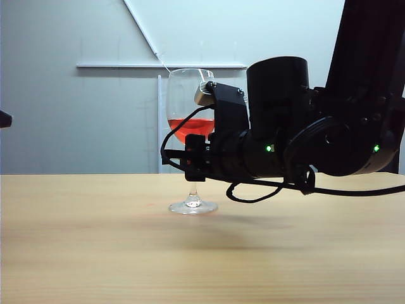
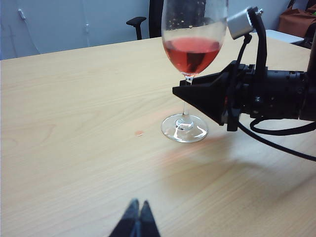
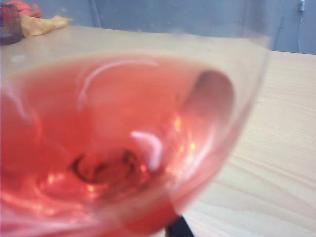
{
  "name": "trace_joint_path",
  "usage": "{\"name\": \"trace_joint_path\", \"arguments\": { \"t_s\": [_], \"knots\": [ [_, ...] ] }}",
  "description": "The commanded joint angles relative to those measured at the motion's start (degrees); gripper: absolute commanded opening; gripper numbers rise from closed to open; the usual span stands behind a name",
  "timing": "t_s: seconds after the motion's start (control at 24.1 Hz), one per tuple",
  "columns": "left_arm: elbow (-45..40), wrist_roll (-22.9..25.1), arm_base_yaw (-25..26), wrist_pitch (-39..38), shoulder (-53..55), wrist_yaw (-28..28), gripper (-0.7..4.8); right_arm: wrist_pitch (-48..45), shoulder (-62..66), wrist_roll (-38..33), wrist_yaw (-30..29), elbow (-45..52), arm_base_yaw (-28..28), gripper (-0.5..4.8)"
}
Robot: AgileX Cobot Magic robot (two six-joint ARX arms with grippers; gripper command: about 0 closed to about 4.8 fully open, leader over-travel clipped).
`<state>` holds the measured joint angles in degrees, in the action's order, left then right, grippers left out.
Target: Gently pick up the goblet, rotate it counterclockwise for two full turns (viewing from above), and then place it back on the table.
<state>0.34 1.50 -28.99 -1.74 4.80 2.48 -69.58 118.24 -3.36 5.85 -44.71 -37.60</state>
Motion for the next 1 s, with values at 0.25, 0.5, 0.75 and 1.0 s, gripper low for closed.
{"name": "trace_joint_path", "arguments": {
  "t_s": [0.25, 0.5, 0.75, 1.0],
  "knots": [
    [0.2, 0.0, 0.0, 0.5, 0.0, 0.2, -0.05, -1.5, -0.2, -2.6, 0.1, -0.2, 0.0, 1.33],
    [0.2, 0.0, 0.0, 0.5, 0.0, 0.2, -0.05, -2.7, -0.2, -2.6, 0.1, -0.2, 0.0, 0.78],
    [0.2, 0.0, 0.0, 0.5, 0.0, 0.2, -0.05, -3.1, -0.2, -2.6, 0.1, -0.2, 0.0, 0.28],
    [0.2, 0.0, 0.0, 0.5, 0.0, 0.2, -0.05, -3.7, -0.2, -2.6, 0.0, -0.2, -0.1, -0.05]
  ]
}}
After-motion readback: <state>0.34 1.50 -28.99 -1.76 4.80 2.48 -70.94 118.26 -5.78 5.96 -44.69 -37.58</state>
